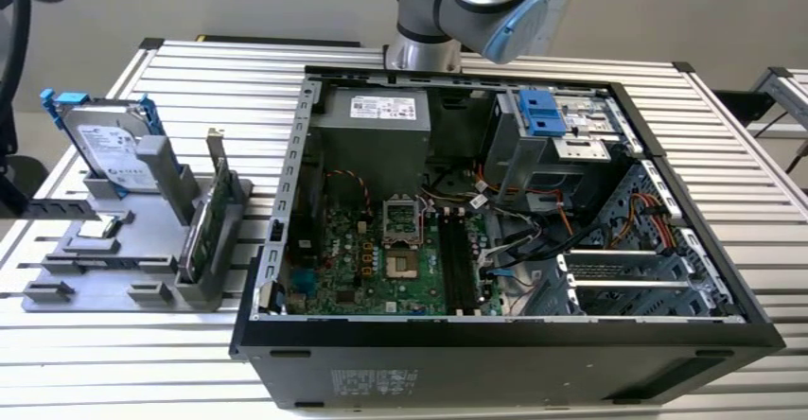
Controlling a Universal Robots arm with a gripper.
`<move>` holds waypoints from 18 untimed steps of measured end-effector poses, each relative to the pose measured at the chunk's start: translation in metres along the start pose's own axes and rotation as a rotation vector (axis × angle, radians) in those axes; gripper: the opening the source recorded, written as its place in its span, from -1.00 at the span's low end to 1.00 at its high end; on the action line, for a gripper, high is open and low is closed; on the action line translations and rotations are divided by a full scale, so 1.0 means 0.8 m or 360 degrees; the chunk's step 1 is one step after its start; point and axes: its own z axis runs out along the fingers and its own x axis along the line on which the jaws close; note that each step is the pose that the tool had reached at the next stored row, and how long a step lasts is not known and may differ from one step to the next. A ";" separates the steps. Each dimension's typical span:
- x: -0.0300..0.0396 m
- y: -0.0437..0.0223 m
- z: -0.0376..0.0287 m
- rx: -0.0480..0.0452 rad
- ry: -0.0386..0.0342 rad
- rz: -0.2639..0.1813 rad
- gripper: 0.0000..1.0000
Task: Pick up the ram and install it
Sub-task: 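Pick up the ram and move it above insertion slot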
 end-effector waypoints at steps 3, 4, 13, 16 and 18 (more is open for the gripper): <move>-0.0001 0.0000 -0.0029 0.0000 0.0000 0.0000 -1.00; 0.0000 0.0000 -0.0039 0.0000 0.0000 0.0000 -1.00; -0.0003 0.0002 -0.0139 0.0000 0.0000 0.0000 -1.00; -0.0003 0.0001 -0.0179 0.0000 0.0000 0.0000 -1.00; -0.0003 0.0001 -0.0202 0.0000 0.0000 0.0000 -1.00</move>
